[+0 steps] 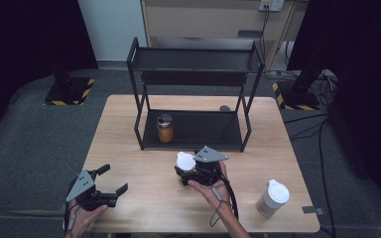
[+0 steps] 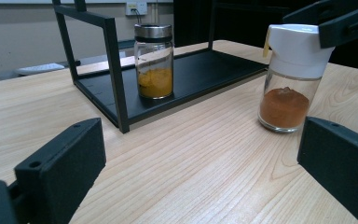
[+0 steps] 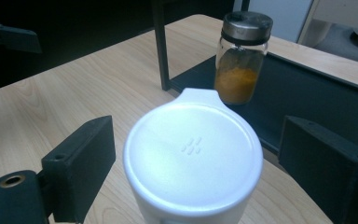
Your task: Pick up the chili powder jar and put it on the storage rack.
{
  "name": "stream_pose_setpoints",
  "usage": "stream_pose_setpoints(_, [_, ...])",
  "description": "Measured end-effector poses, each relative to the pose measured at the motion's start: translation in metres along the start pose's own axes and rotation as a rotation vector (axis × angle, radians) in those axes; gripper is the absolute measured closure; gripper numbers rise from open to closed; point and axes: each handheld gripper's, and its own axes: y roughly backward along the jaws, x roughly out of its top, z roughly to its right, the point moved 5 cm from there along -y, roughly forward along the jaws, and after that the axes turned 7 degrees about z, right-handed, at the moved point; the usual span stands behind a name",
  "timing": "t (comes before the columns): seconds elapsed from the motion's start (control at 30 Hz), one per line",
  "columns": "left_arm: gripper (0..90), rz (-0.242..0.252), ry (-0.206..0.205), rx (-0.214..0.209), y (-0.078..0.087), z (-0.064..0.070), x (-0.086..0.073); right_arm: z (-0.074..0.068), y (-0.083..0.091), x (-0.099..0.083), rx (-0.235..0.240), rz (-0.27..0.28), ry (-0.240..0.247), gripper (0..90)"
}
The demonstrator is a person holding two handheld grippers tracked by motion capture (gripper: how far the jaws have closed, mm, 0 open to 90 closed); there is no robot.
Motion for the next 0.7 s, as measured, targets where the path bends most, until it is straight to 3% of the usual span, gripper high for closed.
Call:
stream_pose_setpoints(0.53, [0.0, 0.001, -0.004, -0.002, 0.0, 0.0, 0.0, -0.007, -0.008, -0.014, -0.012, -0.021, 0.043, 30.1])
stream_pose_setpoints(0.7, [0.0, 0.0, -0.005, -0.002, 0.0, 0.0, 0.0, -0.008, -0.007, -0.015, -0.017, -0.014, 0.048, 30.4])
